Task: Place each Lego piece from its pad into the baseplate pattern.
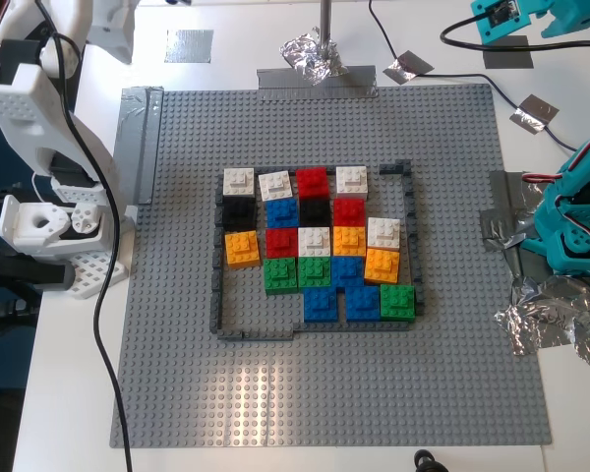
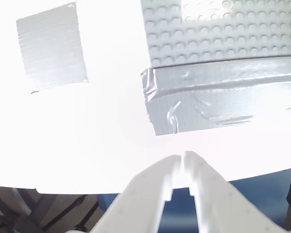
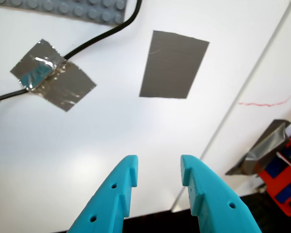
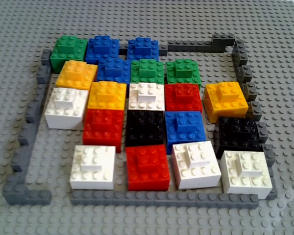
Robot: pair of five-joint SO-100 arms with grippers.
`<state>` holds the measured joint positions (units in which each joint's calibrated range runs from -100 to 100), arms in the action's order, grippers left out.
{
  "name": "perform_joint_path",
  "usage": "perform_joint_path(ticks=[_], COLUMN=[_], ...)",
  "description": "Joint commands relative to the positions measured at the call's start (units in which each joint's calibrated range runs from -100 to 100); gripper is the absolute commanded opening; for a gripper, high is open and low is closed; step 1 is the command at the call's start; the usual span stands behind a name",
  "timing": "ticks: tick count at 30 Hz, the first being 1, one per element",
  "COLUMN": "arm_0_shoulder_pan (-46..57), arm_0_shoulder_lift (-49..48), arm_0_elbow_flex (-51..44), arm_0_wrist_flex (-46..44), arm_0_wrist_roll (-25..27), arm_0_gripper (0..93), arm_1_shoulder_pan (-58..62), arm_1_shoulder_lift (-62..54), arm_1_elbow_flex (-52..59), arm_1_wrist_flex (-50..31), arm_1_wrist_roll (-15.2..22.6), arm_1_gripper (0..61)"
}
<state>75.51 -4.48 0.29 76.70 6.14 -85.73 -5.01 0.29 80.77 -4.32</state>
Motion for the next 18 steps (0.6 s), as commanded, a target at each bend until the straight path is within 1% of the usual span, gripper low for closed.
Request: perform_joint_path(ticks=[1, 4, 9, 12, 18], arm_0_shoulder_pan=[0.4, 0.3, -0.5, -1.0, -1.4], arm_0_shoulder_lift=[-0.4, -0.4, -0.4, -0.4, -0.4], arm_0_elbow_flex=[-2.7, -2.7, -2.6, -2.6, -2.3], arm_0_wrist_flex=[-0.5, -0.5, -0.5, -0.5, -0.5], arm_0_wrist_roll=[-0.2, -0.2, -0.2, -1.0, -1.0], arm_0_gripper=[10.5, 10.5, 10.5, 10.5, 10.5], arm_1_shoulder_pan=[2.0, 3.0, 4.9, 5.8, 6.5], arm_1_shoulder_lift=[-6.6, -7.7, -11.6, -13.3, -14.1], arm_1_elbow_flex=[1.9, 3.2, 8.2, 10.3, 11.5], arm_1_wrist_flex=[-1.2, -1.7, -3.3, -3.6, -4.3], arm_1_wrist_roll=[0.8, 0.9, 1.0, 1.3, 1.5], arm_1_gripper=[0.2, 0.2, 0.2, 0.2, 0.2])
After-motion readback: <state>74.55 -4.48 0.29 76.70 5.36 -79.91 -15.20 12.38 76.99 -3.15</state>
